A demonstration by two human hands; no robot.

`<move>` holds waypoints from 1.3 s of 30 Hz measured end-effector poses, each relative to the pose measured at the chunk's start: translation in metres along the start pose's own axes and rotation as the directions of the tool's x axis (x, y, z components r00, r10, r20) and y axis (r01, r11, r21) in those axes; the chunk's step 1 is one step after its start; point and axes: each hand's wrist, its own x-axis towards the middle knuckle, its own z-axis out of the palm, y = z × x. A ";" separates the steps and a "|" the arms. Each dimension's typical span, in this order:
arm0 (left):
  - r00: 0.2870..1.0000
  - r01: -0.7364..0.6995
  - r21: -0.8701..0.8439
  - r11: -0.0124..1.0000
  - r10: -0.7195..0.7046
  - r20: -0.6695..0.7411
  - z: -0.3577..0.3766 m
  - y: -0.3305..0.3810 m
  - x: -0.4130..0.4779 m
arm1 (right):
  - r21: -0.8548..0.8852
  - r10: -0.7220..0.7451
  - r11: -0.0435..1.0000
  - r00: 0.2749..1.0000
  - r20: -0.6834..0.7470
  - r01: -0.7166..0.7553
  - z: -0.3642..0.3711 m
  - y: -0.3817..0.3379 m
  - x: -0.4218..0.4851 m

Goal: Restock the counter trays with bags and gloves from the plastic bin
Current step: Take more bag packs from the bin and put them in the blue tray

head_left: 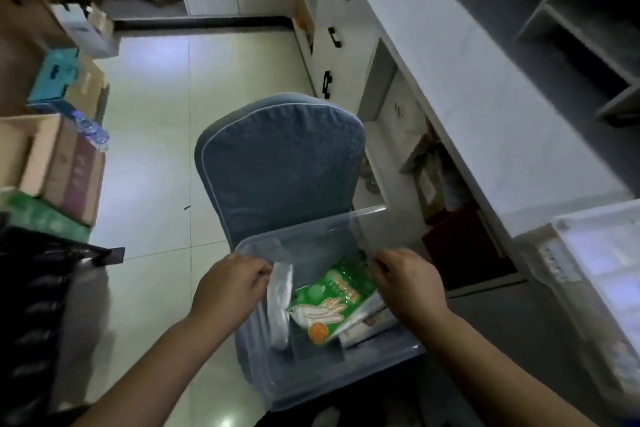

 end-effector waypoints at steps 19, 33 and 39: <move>0.966 -0.158 0.333 0.930 0.075 0.249 0.132 -0.093 0.023 | 0.177 0.040 0.965 0.776 0.629 -0.193 0.268 -0.006 0.052; 0.996 -0.022 0.219 0.976 0.002 0.091 0.179 -0.122 0.017 | 0.082 -0.288 0.930 0.575 0.766 0.357 0.387 -0.026 0.122; 0.996 -0.032 0.284 0.958 0.008 0.086 0.177 -0.117 0.017 | 0.306 -0.053 0.940 0.823 0.565 -0.149 0.367 0.007 0.093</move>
